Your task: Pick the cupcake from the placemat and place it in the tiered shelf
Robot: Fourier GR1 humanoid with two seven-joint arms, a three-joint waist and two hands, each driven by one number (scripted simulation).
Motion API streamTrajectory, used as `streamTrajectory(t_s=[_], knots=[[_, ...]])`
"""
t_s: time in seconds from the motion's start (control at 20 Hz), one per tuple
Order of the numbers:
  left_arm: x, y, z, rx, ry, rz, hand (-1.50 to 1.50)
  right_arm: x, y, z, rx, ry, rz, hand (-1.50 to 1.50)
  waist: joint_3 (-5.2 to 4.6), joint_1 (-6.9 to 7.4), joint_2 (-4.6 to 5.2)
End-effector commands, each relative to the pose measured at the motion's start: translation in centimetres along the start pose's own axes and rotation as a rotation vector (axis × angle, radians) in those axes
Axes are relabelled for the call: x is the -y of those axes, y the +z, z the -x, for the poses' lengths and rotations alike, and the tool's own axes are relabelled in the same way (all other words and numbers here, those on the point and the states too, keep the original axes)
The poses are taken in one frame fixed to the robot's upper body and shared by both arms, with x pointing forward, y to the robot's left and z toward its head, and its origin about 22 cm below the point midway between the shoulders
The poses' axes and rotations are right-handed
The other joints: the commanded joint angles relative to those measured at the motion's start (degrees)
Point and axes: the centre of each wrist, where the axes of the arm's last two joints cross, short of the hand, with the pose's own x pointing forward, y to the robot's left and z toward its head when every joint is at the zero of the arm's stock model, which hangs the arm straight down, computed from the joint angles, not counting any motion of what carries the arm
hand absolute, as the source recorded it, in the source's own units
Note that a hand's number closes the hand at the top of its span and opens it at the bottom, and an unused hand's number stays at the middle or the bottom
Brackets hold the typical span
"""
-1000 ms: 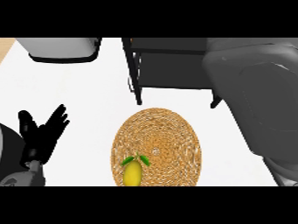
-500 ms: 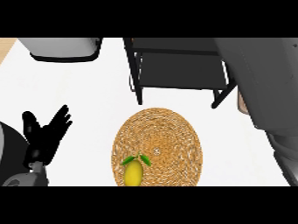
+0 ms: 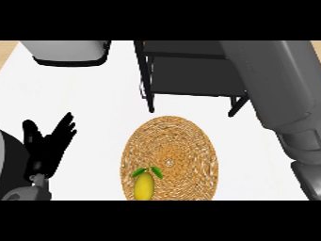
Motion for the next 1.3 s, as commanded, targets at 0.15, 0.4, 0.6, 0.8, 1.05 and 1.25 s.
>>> streamTrajectory(t_s=[0.15, 0.4, 0.6, 0.8, 1.05, 1.25], knots=[[-2.1, -0.1, 0.1, -0.001, 0.001, 0.003, 0.00, -2.1, -0.3, 0.4, 0.055, -0.051, -0.005, 1.50, 0.00, -0.15, -0.08], [1.1, 0.1, -0.8, -0.021, 0.002, 0.007, 0.00, 0.2, -1.5, 0.7, 0.060, -0.025, -0.006, 1.50, 0.01, -0.20, -0.15], [0.9, -0.3, -1.3, 0.001, -0.001, -0.011, 0.00, 1.9, -2.7, 1.8, 0.045, 0.113, -0.037, 1.50, -0.01, -0.10, -0.06], [0.3, 0.1, -0.5, -0.009, 0.009, -0.008, 0.00, 0.7, -2.1, 3.4, -0.032, -0.197, 0.072, -1.50, 0.05, -0.33, -0.17], [-0.3, 0.7, -0.5, -0.010, 0.008, 0.013, 0.00, 1.0, -1.7, 2.3, -0.070, -0.372, 0.093, -1.50, 0.04, 0.00, -0.24], [0.2, -0.3, -1.1, 0.002, 0.004, -0.004, 0.00, 2.2, -1.9, 2.2, -0.064, -0.520, 0.113, -1.50, 0.03, -0.27, -0.14]])
